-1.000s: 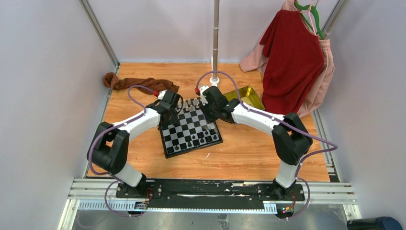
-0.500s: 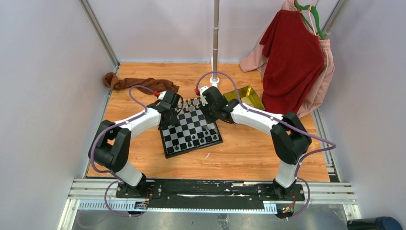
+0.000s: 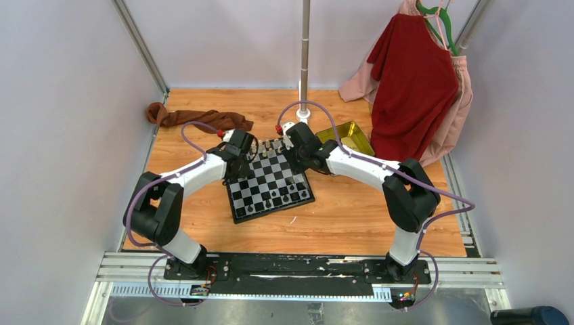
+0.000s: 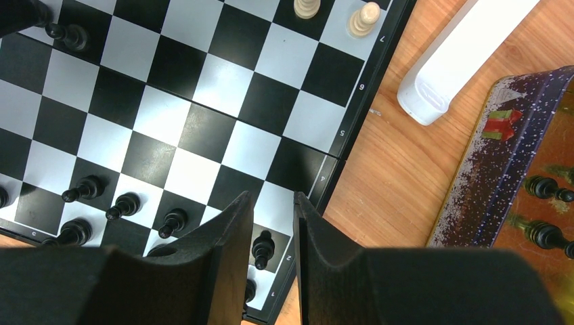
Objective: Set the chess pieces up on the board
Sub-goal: Pick up the chess piece from the chessboard.
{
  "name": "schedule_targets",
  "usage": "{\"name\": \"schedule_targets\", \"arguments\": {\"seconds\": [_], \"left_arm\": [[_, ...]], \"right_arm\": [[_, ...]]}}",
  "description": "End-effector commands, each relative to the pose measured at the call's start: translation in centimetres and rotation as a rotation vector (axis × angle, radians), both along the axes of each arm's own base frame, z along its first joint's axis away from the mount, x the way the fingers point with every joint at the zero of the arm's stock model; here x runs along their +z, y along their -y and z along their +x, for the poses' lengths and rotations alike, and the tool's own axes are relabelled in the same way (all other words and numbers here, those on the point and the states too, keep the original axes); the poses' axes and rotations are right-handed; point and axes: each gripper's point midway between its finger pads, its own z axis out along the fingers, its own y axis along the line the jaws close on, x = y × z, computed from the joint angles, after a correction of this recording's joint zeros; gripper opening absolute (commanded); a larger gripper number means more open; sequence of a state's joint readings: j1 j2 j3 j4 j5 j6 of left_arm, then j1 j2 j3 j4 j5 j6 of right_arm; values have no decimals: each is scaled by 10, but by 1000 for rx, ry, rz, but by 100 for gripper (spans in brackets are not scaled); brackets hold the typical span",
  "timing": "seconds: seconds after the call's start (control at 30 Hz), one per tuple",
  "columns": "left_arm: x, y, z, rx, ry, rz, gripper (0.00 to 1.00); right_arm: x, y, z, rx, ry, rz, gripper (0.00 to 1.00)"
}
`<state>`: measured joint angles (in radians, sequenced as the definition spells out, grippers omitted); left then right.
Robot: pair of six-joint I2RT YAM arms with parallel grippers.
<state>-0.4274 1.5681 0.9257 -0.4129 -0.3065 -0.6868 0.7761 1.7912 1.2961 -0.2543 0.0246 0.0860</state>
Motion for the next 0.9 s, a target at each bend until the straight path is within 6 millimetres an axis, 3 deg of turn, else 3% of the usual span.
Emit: {"name": "schedule_targets", "arguments": {"seconds": [0.0,0.57,0.87], "left_arm": [[11,-12,-10,16,24,12,0],[14,-36,-82,54,38,-58,0],[13,-19,-104,-1,35,-91,0]], "right_arm": [[-5,5,0,-18,-23,0,33],[-2,-5,-2,-2,-48,36,33],[-4,-13,-2,7,-57,42,33]]}}
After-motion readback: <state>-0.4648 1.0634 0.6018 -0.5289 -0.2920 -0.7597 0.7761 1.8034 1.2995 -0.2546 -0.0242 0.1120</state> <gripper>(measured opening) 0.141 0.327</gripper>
